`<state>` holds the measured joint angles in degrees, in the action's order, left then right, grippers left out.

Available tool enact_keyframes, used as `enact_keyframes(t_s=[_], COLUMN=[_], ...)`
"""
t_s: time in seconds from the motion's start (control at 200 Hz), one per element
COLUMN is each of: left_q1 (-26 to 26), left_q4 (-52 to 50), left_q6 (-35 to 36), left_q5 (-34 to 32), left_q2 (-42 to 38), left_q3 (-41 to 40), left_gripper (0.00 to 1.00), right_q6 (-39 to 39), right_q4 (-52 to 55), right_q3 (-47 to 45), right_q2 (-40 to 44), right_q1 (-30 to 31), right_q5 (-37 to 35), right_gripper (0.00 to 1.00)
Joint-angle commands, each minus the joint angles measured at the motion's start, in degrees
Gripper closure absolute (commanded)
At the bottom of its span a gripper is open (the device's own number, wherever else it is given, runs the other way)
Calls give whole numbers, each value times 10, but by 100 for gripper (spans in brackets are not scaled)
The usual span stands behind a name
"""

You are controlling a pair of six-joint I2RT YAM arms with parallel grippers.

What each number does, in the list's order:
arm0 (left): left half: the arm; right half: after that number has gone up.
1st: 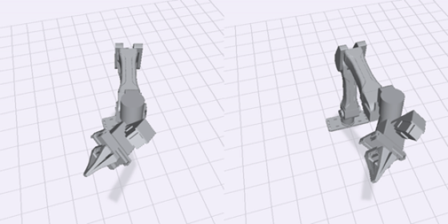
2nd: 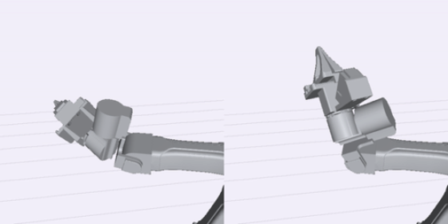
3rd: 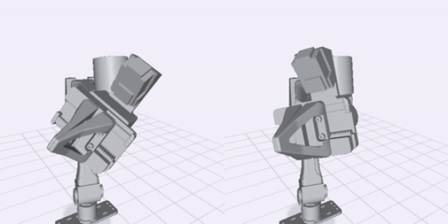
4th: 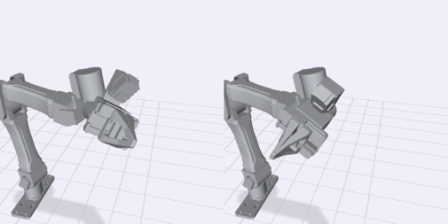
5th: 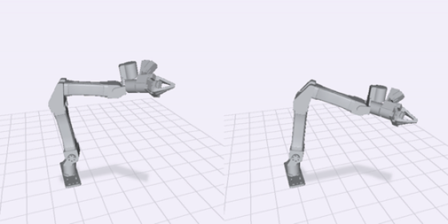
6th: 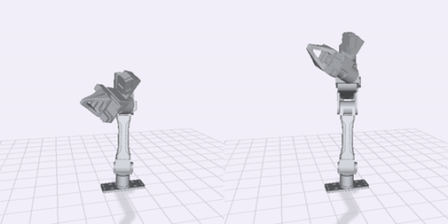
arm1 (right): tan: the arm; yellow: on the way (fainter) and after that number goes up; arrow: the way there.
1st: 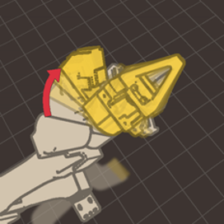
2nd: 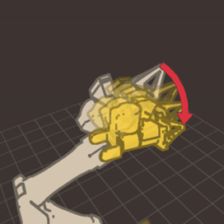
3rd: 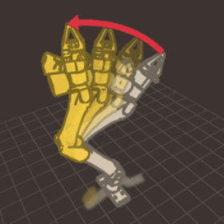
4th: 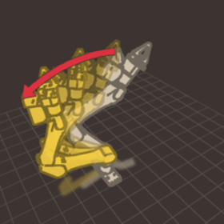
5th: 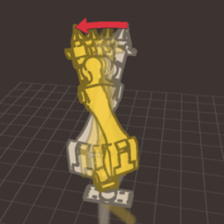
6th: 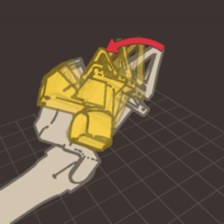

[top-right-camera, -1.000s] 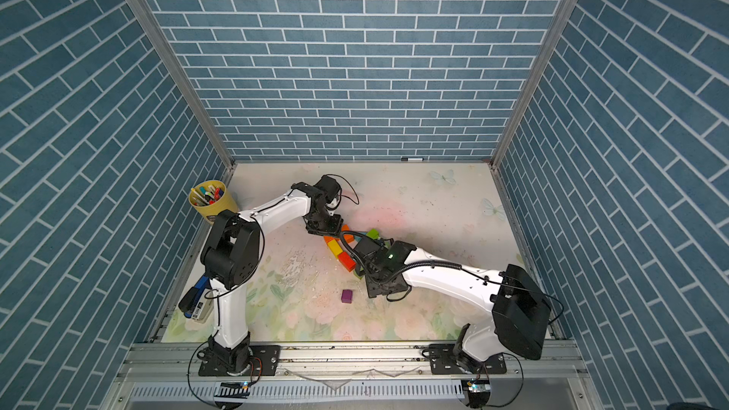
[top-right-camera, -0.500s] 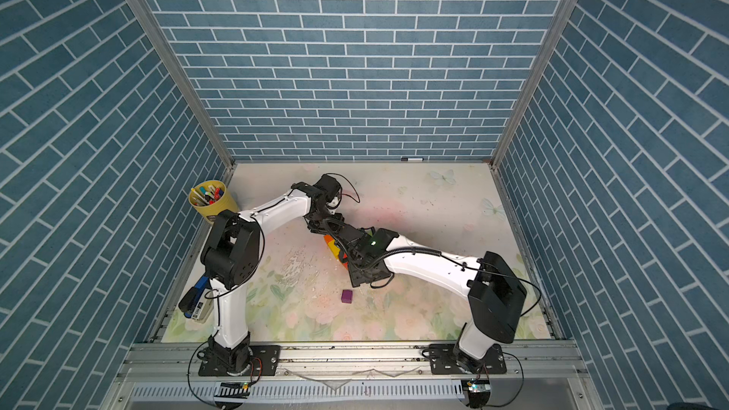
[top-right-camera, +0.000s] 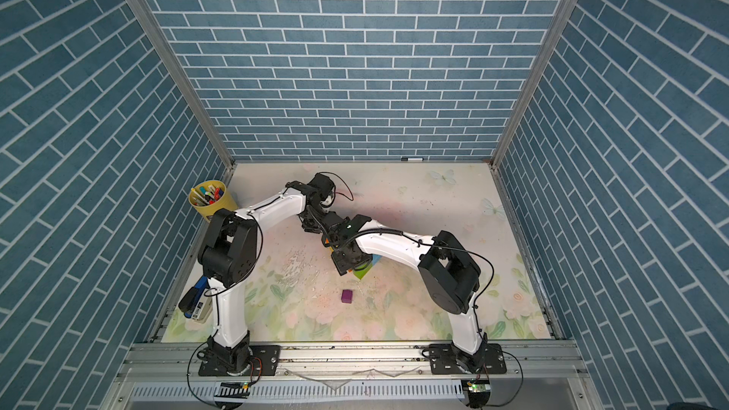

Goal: Assemble a heart with building blocks
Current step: Adjust the building block at the center of the board.

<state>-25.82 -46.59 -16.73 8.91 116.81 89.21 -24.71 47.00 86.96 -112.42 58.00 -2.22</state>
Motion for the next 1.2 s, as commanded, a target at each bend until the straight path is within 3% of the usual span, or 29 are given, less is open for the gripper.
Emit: enact_keyframes(t_s=[0.0,0.165,0.445,0.785,1.035,1.195], left_q1=[-9,0,1,1,1,2], left_q4=[-4,2,3,4,6,-3], left_q6=[-1,-5,-4,-2,-4,-3], left_q5=[5,19,23,26,30,18], left_q2=[-4,0,12,13,14,9], left_q3=[-7,-10,-8,-11,-14,-9], left_gripper=[35,35,35,36,37,37], right_q6=[46,58,67,71,70,8], right_q4=[-9,-14,-10,-3,6,30], right_q3=[29,47,74,83,79,39], right_q2=[-39,-64,-94,-105,-74,-15], right_q1=[-12,-17,-17,-17,-8,16], right_q5=[2,-1,11,6,-7,-55], right_gripper=[37,41,59,64,41,34])
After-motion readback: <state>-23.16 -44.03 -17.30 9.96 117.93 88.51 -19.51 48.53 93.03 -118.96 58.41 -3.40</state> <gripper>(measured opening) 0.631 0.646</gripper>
